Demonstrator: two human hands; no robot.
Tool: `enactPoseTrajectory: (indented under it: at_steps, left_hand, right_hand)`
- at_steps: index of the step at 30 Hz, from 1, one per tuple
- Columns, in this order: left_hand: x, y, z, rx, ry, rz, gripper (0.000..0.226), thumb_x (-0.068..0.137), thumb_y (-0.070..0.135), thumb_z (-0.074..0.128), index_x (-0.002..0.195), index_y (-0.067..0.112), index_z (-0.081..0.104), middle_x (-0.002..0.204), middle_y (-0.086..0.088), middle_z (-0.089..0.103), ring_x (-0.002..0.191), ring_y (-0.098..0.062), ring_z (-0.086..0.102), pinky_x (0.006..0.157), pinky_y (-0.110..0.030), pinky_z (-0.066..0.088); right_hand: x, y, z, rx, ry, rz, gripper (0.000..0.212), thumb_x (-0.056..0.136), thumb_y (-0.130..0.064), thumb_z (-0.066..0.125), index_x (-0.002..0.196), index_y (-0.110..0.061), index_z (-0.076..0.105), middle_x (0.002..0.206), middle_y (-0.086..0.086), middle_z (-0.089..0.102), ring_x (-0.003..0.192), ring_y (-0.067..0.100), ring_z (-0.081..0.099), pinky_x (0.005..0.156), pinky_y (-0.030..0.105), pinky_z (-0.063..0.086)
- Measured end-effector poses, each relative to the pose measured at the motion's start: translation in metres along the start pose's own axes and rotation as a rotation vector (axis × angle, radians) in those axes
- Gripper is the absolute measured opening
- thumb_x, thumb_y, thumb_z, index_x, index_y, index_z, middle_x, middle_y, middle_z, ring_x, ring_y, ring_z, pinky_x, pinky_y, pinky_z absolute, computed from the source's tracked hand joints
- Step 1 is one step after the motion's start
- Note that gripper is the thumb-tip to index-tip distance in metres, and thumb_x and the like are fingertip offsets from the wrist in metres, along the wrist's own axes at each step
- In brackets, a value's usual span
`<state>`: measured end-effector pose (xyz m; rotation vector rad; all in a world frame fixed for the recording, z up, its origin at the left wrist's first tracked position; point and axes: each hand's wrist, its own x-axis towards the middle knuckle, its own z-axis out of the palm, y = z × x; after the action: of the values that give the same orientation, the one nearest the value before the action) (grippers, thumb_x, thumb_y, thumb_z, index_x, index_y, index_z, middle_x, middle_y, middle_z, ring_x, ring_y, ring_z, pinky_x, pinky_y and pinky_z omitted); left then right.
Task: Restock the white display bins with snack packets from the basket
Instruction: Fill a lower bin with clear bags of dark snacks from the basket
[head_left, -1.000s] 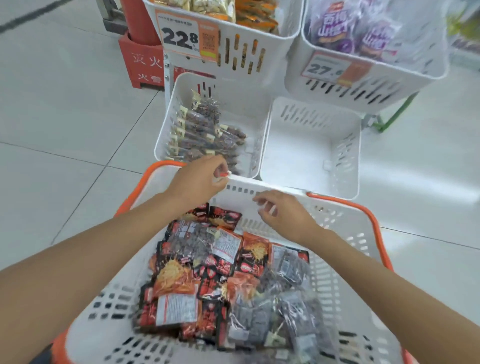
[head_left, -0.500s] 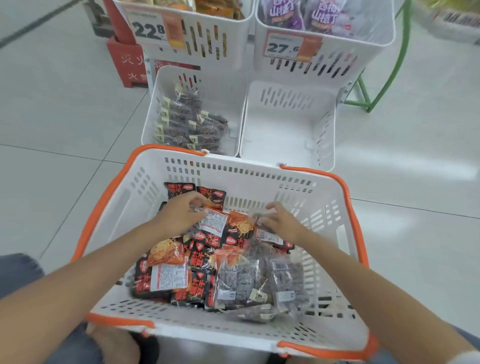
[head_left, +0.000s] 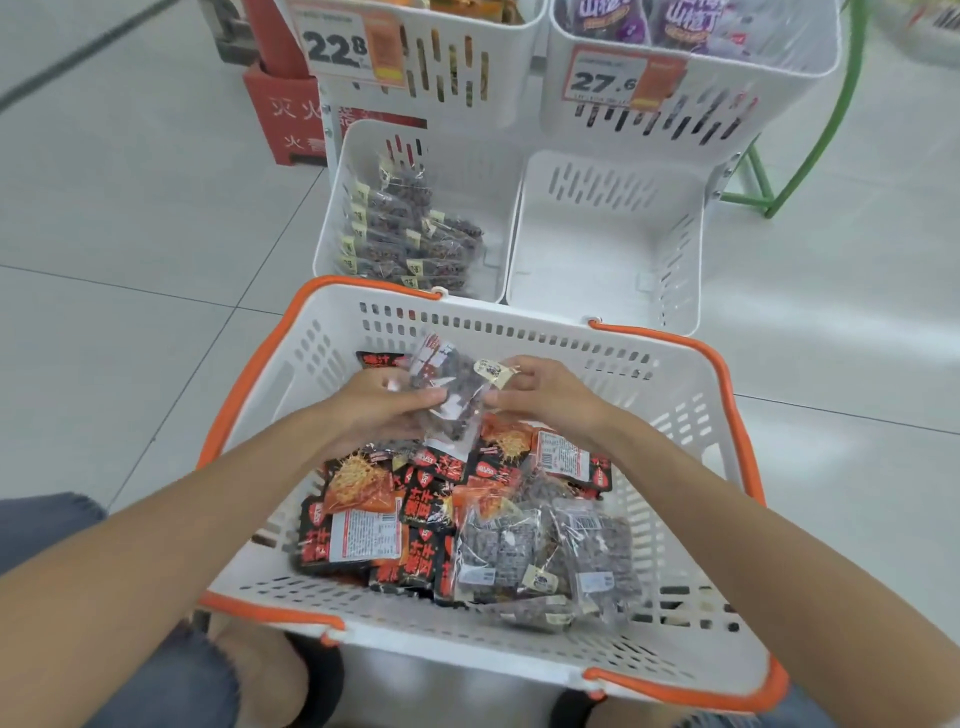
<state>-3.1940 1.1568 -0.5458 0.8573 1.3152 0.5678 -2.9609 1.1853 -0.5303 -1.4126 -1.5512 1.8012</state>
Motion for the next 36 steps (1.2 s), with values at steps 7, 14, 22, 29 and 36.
enactPoseTrajectory:
  at_steps: [7, 14, 22, 29, 36]
  left_hand:
    - [-0.012, 0.015, -0.031, -0.034, -0.310, -0.063, 0.089, 0.056, 0.053, 0.088, 0.132, 0.020, 0.055, 0.126, -0.010, 0.067, 0.112, -0.027, 0.067, 0.086, -0.034, 0.058]
    - [0.001, -0.015, -0.033, 0.424, 0.063, 0.036, 0.034, 0.088, 0.033, 0.071, 0.119, 0.026, 0.061, 0.121, 0.004, 0.060, 0.115, -0.018, 0.057, 0.102, -0.039, 0.047]
    - [0.012, -0.038, -0.025, 0.436, 0.035, 0.071, 0.046, 0.085, 0.020, 0.075, 0.127, 0.023, 0.056, 0.127, 0.003, 0.057, 0.115, -0.015, 0.057, 0.100, -0.033, 0.044]
    - [0.011, -0.040, -0.018, 0.501, 0.090, 0.139, 0.047, 0.086, 0.017, 0.073, 0.129, 0.022, 0.055, 0.133, 0.002, 0.055, 0.114, -0.015, 0.057, 0.097, -0.031, 0.044]
    - [0.007, -0.013, -0.017, 0.762, 0.130, 0.313, 0.093, 0.066, 0.040, 0.088, 0.146, 0.032, 0.041, 0.144, 0.004, 0.048, 0.130, -0.018, 0.044, 0.109, -0.044, 0.038]
  right_hand:
    - [0.028, -0.033, 0.025, -0.124, 0.089, -0.209, 0.029, 0.092, 0.011, 0.048, 0.081, -0.007, 0.068, 0.069, 0.003, 0.066, 0.059, 0.011, 0.060, 0.070, 0.029, 0.055]
    - [0.060, -0.009, 0.016, -0.777, -0.227, -0.048, 0.041, 0.088, -0.003, 0.063, 0.127, -0.015, 0.057, 0.121, 0.003, 0.059, 0.105, 0.017, 0.059, 0.094, 0.039, 0.048]
    - [0.054, 0.100, 0.027, -1.132, -0.250, 0.077, 0.103, 0.076, -0.023, 0.080, 0.154, -0.027, 0.013, 0.162, 0.004, 0.010, 0.147, 0.029, 0.015, 0.117, 0.048, 0.023]
    - [0.056, 0.103, 0.025, -0.995, -0.060, -0.040, 0.062, 0.088, -0.037, 0.061, 0.145, -0.032, 0.039, 0.148, 0.004, 0.045, 0.119, 0.018, 0.055, 0.104, 0.044, 0.044]
    - [0.052, -0.009, 0.035, -0.531, -0.135, -0.302, 0.030, 0.102, -0.034, 0.042, 0.108, -0.020, 0.068, 0.091, -0.001, 0.070, 0.069, 0.000, 0.064, 0.065, 0.018, 0.053]
